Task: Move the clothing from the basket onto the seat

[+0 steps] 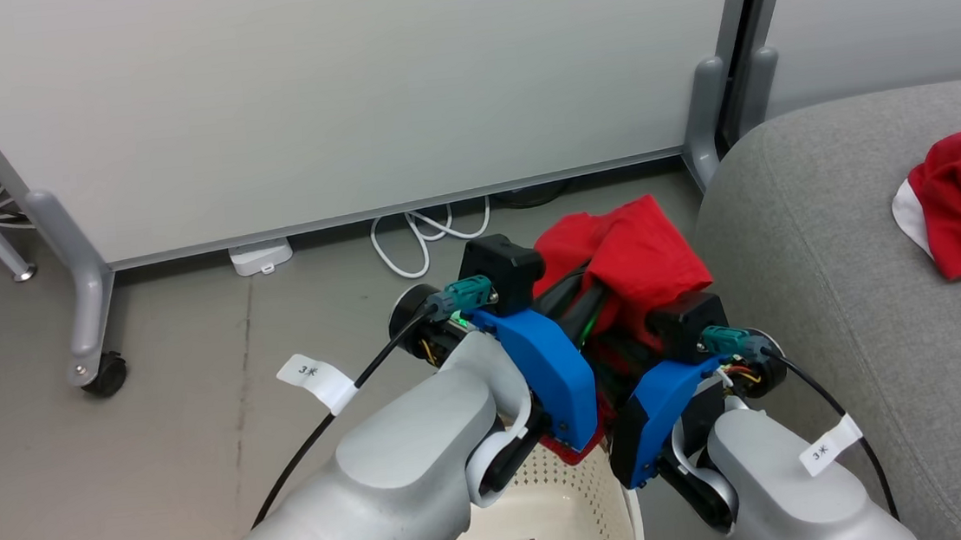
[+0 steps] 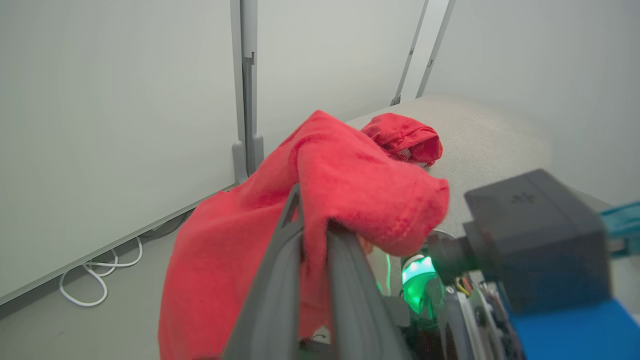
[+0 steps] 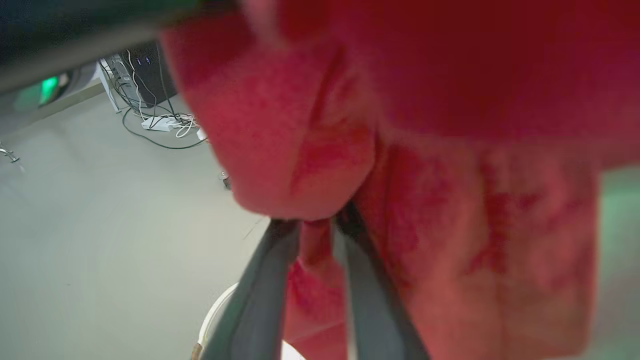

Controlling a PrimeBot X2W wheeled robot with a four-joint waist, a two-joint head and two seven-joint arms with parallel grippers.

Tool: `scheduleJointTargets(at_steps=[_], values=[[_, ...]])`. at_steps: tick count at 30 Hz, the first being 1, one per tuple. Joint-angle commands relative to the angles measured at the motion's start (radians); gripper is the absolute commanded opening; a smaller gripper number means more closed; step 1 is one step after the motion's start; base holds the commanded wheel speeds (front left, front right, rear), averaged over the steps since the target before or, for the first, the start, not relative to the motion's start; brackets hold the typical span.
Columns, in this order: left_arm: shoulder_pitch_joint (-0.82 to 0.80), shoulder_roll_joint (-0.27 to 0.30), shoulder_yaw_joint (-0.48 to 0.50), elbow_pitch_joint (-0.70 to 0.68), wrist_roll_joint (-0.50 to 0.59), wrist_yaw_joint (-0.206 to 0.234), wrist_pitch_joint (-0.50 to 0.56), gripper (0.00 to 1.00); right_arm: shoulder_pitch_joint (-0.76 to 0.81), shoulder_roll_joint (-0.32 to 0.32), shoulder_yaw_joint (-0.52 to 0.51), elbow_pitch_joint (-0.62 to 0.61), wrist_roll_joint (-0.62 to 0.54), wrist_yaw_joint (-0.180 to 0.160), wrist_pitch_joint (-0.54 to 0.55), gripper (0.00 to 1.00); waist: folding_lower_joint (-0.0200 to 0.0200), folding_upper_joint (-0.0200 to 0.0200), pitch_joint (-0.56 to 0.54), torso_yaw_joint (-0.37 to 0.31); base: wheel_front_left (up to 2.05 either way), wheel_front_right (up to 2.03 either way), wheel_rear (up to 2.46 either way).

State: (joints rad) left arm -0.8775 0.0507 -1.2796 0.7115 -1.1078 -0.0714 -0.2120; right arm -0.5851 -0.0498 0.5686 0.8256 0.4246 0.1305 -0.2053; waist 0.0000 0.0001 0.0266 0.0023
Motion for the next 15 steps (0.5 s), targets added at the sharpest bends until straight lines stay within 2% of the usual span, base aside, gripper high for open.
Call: scheduleJointTargets(at_steps=[1,15], values=[[0.01,0.0,-0.003,-0.002,-0.003,-0.001,0.0,0.0,-0.018,-0.001,0.005,0.01,0.009,0.0,-0.011,0.0,0.0,-0.0001,-0.003,0.0,0.0,0.0,0.0],[0.022,0.0,-0.003,0.022,-0.008,0.006,-0.009,0.0,-0.026,-0.001,0.052,0.064,0.044,0.0,-0.041,0.0,0.0,-0.0001,-0.018,-0.01,0.0,0.0,0.0]])
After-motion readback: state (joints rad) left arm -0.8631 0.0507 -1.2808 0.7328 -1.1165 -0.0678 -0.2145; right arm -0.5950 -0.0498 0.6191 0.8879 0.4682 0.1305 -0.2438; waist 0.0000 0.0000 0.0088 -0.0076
